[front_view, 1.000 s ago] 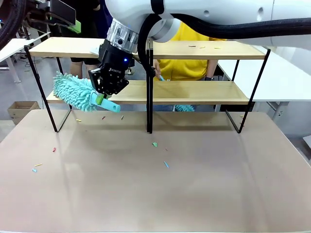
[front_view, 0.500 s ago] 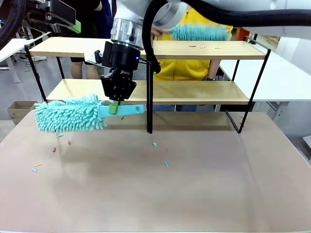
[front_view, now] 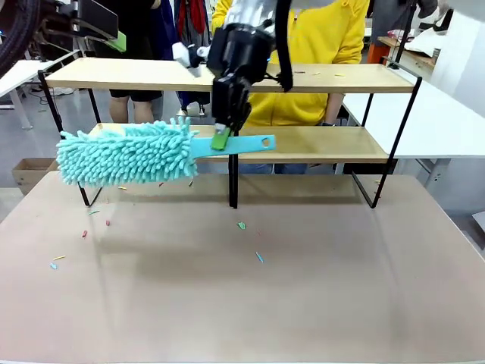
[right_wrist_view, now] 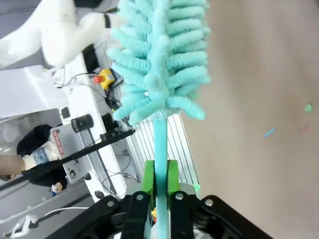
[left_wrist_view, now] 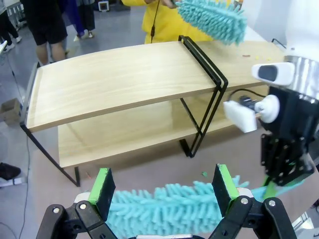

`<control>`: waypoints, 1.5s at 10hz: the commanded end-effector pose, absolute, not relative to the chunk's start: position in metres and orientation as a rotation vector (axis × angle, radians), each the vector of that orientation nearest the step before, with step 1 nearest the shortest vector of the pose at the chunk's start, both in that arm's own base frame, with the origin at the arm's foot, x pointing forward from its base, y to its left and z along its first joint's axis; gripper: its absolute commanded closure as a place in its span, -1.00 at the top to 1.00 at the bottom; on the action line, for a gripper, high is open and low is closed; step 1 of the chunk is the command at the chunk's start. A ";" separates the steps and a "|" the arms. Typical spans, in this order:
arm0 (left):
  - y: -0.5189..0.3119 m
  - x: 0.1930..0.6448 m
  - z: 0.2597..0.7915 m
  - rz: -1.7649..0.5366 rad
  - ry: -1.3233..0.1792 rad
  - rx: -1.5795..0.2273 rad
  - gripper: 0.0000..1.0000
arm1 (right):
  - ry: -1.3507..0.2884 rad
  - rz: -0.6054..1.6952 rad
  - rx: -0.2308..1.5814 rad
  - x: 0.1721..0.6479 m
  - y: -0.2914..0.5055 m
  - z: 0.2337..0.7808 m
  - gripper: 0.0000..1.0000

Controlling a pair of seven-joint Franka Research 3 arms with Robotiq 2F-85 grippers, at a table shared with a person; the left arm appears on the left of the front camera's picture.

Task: Clean the shelves.
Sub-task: Clean another randomly selected level of the Shelf with the Duster.

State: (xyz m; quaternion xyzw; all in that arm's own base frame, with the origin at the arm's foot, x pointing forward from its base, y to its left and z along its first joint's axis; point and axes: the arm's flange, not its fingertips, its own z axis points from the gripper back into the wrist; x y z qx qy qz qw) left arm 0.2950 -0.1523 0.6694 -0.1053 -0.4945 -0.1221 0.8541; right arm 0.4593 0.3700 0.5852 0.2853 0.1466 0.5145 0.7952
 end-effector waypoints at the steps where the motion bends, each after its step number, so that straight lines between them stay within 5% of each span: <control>1: -0.152 0.295 0.669 -0.249 -1.044 -0.213 1.00 | 0.334 1.194 0.729 0.431 0.314 0.587 -1.00; 5: -0.152 0.295 0.669 -0.249 -1.044 -0.213 1.00 | 0.308 1.155 0.924 0.336 0.171 0.605 -1.00; 8: -0.152 0.295 0.669 -0.249 -1.044 -0.213 1.00 | 0.083 0.903 0.811 0.247 0.119 0.608 -1.00; 9: -0.152 0.295 0.669 -0.249 -1.044 -0.213 1.00 | 0.258 1.100 0.913 0.304 0.128 0.615 -1.00; 13: -0.152 0.295 0.669 -0.249 -1.044 -0.213 1.00 | 0.258 1.100 0.913 0.304 0.128 0.615 -1.00; 14: -0.152 0.295 0.669 -0.249 -1.044 -0.213 1.00 | 0.254 1.068 0.902 0.296 0.130 0.604 -0.75; 15: -0.152 0.295 0.669 -0.249 -1.044 -0.213 1.00 | 0.313 1.143 0.861 0.299 0.134 0.607 -0.75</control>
